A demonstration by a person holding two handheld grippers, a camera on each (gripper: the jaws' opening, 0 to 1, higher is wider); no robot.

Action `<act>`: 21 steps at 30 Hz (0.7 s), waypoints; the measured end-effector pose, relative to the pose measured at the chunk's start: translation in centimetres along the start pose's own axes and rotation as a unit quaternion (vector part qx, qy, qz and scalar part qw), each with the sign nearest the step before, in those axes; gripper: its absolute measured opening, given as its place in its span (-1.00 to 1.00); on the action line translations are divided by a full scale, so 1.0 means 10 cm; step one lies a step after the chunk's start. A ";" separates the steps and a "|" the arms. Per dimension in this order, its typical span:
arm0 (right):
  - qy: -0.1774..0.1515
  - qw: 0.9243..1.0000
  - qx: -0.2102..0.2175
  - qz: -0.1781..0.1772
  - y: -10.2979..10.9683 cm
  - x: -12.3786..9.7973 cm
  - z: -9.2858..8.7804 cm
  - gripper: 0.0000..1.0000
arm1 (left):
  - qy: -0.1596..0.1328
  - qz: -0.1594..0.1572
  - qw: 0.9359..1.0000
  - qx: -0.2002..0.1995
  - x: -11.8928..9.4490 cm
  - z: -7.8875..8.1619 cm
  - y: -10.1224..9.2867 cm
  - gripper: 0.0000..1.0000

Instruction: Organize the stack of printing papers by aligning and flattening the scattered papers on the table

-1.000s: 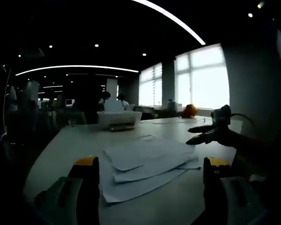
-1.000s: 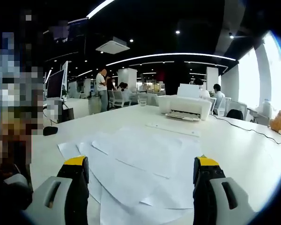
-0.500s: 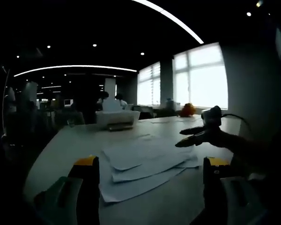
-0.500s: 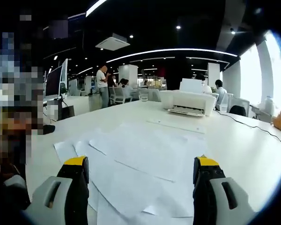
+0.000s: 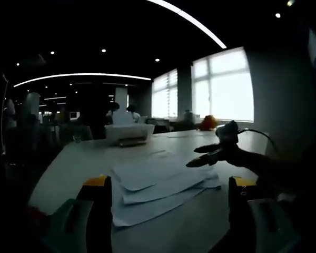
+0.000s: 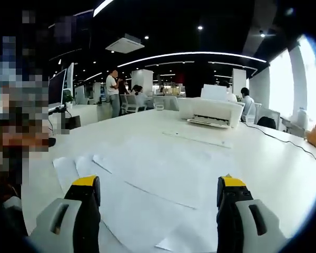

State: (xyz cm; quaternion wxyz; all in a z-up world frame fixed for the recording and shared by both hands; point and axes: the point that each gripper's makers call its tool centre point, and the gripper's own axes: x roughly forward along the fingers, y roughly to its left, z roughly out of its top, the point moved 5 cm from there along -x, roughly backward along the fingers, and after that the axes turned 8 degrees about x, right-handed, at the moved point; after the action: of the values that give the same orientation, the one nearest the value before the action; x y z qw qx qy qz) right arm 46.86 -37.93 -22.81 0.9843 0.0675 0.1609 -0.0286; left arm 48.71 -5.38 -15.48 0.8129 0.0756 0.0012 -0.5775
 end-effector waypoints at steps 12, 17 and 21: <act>0.014 1.000 -0.005 -0.006 -0.02 0.10 -0.08 0.73 | -0.001 -0.006 1.000 -0.004 -0.01 -0.02 -0.07 0.87; 0.016 1.000 -0.002 -0.008 -0.02 0.11 -0.11 0.73 | -0.002 -0.007 1.000 -0.004 -0.02 -0.02 -0.07 0.87; 0.018 1.000 -0.002 -0.008 -0.02 0.13 -0.13 0.73 | -0.002 -0.009 1.000 -0.004 -0.02 -0.02 -0.09 0.87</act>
State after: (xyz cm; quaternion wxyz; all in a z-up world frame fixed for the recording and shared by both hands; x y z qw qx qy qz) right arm 47.63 -38.03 -24.43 0.9810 0.0653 0.1796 -0.0347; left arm 47.84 -5.46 -15.76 0.8080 0.0713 0.0024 -0.5848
